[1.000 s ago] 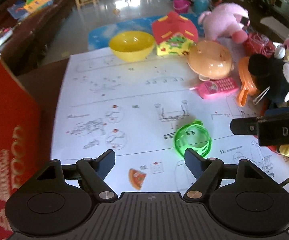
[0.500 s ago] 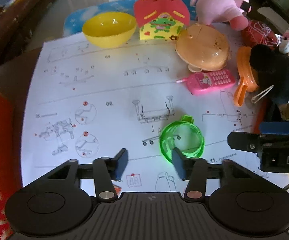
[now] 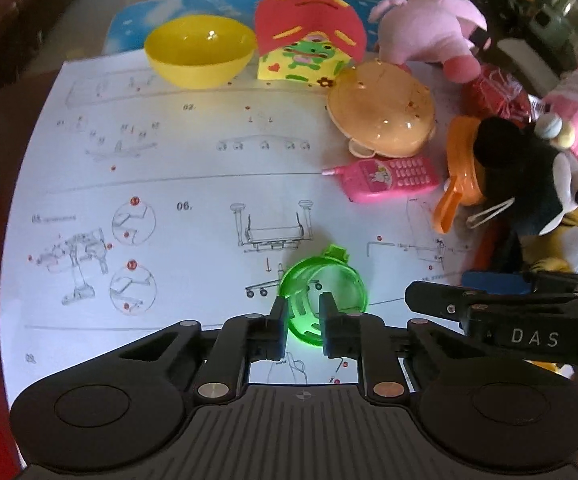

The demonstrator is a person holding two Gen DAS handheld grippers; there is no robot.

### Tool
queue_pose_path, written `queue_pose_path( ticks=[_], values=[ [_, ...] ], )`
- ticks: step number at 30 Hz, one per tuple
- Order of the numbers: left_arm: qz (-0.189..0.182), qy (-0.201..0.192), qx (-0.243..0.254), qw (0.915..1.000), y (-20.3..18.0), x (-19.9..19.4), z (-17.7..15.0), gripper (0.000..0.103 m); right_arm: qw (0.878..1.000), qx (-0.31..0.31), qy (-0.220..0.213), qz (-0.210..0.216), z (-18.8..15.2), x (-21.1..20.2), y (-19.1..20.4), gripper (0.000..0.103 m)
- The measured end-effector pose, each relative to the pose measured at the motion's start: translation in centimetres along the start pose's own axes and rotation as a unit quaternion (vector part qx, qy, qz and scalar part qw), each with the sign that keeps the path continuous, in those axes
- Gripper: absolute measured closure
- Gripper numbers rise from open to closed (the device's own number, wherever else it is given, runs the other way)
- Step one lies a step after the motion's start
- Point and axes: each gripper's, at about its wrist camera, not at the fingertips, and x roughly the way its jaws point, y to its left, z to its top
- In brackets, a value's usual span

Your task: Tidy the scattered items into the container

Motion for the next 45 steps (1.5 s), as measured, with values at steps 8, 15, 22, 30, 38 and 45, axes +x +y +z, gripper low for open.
queue_pose_path(
  ticks=[8, 15, 22, 30, 38, 45],
  values=[
    [-0.034, -0.015, -0.037, 0.9986, 2.9, -0.8, -1.4, 0.093, 1.000, 0.002, 0.007, 0.010, 0.0, 0.6, 0.8, 0.030],
    [-0.047, -0.039, -0.015, 0.9980, 3.1, -1.5, -2.9, 0.098, 1.000, -0.010, 0.007, 0.009, 0.6, 0.8, 1.9, 0.030],
    [-0.059, -0.021, -0.052, 0.9967, 5.2, -0.6, -6.0, 0.100, 1.000, -0.014, 0.010, 0.018, 0.3, 1.1, 2.7, 0.031],
    [-0.033, -0.027, -0.015, 0.9990, 4.5, -1.0, -6.2, 0.097, 0.996, -0.019, 0.043, 0.074, -0.6, 1.3, 4.7, 0.032],
    [-0.003, -0.053, -0.011, 0.9985, 6.2, -3.3, -7.2, 0.038, 0.995, -0.016, 0.063, 0.078, -1.3, 1.6, 5.5, 0.033],
    [0.031, -0.093, -0.003, 0.9952, 6.7, -6.5, -8.4, 0.033, 0.993, -0.039, 0.064, 0.086, -1.8, 1.1, 7.6, 0.033]
  ],
)
